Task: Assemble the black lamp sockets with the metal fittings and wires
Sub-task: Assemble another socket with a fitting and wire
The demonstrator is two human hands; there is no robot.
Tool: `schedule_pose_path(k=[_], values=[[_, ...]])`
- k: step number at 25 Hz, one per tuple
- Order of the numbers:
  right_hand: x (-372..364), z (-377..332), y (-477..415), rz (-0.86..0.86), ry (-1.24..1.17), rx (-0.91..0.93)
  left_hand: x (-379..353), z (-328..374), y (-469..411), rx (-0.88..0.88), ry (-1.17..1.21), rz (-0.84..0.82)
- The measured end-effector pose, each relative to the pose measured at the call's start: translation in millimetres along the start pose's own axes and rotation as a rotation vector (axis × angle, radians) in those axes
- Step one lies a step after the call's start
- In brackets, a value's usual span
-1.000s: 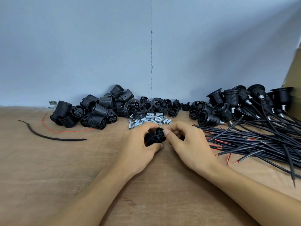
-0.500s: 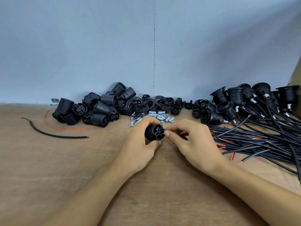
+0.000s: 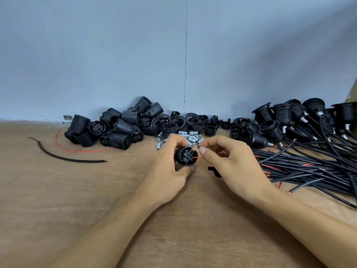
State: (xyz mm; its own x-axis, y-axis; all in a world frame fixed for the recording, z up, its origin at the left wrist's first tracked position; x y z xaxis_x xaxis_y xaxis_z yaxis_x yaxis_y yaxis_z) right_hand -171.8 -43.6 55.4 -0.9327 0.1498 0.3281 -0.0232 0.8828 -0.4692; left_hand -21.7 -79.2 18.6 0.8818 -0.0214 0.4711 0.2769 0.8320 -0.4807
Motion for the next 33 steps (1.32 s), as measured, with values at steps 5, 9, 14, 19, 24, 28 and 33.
schedule_pose_path(k=[5,9,14,19,24,28,33], values=[[-10.1,-22.9,7.9,-0.063,0.329,0.279,0.9,3.2,0.1,-0.032,-0.026,0.013],[-13.6,-25.2,11.1,-0.096,0.434,0.343,2.7,8.0,0.6,-0.056,-0.067,0.035],[-9.2,-23.8,9.7,-0.043,0.430,0.336,5.0,8.1,1.0,-0.049,-0.068,0.067],[-18.4,-29.7,12.2,-0.103,0.592,0.415,8.0,8.9,1.0,-0.047,-0.107,0.086],[-21.0,-26.7,11.2,-0.136,0.656,0.414,11.4,16.5,2.1,-0.095,-0.212,0.122],[-21.9,-25.4,11.1,-0.143,0.676,0.418,15.4,21.6,4.4,-0.119,-0.326,0.172],[-20.7,-25.2,10.6,-0.134,0.693,0.409,16.1,24.6,5.9,-0.104,-0.401,0.168]])
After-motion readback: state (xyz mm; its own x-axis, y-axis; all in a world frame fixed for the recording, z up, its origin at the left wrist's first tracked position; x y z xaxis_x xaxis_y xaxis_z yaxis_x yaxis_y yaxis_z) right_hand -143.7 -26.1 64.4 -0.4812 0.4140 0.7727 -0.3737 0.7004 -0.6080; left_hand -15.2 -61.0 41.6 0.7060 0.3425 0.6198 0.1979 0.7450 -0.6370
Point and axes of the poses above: each hand's wrist, its own y-axis away from the middle knuckle, its own x-axis out of the back of the hand, z = x × y, the point moved 9 cm from there along -y, towards the middle knuckle, and after that the axes turned 8 degrees about -y, right-handed, at the moved point
